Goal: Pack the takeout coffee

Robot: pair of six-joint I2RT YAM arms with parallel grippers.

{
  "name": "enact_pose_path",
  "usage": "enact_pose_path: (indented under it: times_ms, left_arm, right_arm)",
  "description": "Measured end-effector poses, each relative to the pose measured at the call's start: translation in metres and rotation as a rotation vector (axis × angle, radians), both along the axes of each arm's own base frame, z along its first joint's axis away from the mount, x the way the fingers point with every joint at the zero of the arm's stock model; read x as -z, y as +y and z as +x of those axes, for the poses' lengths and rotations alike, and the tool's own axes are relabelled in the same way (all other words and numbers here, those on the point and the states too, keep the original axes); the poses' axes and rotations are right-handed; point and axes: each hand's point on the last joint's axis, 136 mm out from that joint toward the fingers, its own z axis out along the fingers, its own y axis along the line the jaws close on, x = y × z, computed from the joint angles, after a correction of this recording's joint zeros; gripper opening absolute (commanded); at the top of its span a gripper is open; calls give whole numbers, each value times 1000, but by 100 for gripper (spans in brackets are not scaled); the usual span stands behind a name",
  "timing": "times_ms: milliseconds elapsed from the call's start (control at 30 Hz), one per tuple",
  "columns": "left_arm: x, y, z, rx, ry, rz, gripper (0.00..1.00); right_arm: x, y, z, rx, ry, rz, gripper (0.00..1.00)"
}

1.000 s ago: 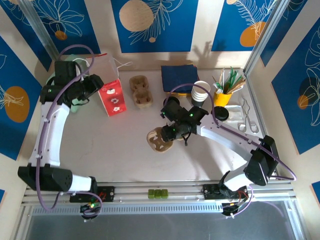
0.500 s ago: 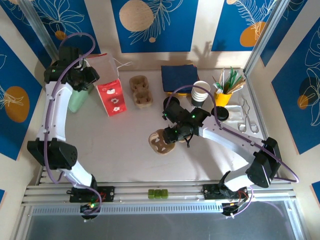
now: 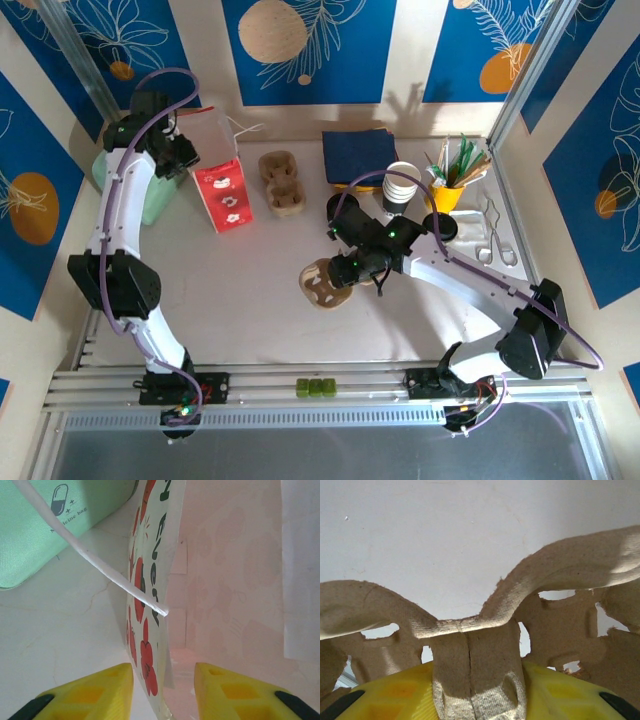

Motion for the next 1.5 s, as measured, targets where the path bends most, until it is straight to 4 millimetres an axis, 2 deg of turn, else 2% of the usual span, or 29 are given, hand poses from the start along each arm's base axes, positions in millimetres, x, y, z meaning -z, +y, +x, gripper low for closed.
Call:
enact_pose_path:
  times_ms: [100,333,400,567,733,900,1000,1133,1300,1500]
  left_arm:
    - [0,1,4,-4,-4,6,35]
    - [13,6,9,-17,28,34,32]
    - [16,8,11,-19,33,43,27]
    - [11,11,14,-6,25,73,5]
    - [11,12,14,13,25,89,0]
    - [11,6,8,44,23,68,0]
    - [10,0,-2,71,25,49,0]
    - [10,-5,-25,90,30,21,0]
    - [4,-13,-59,116,21,-18,0]
    - [14,-18,-109,125,19,-51,0]
  right_arm:
    - [0,-1,-1,0,4,-5,42]
    - [-2,-3,-3,0,3,-3,42]
    - [-3,-4,-3,0,2,-2,42]
    - [-2,-4,-4,0,4,-5,42]
    - [-2,-6,-5,7,10,-7,42]
    - [-5,-8,-7,17,14,-5,42]
    - [-7,-9,-8,19,13,-3,42]
    - [-12,-11,-10,27,9,8,42]
    - [-19,-14,-14,35,4,31,42]
    - [-24,-13,-19,35,9,49,42]
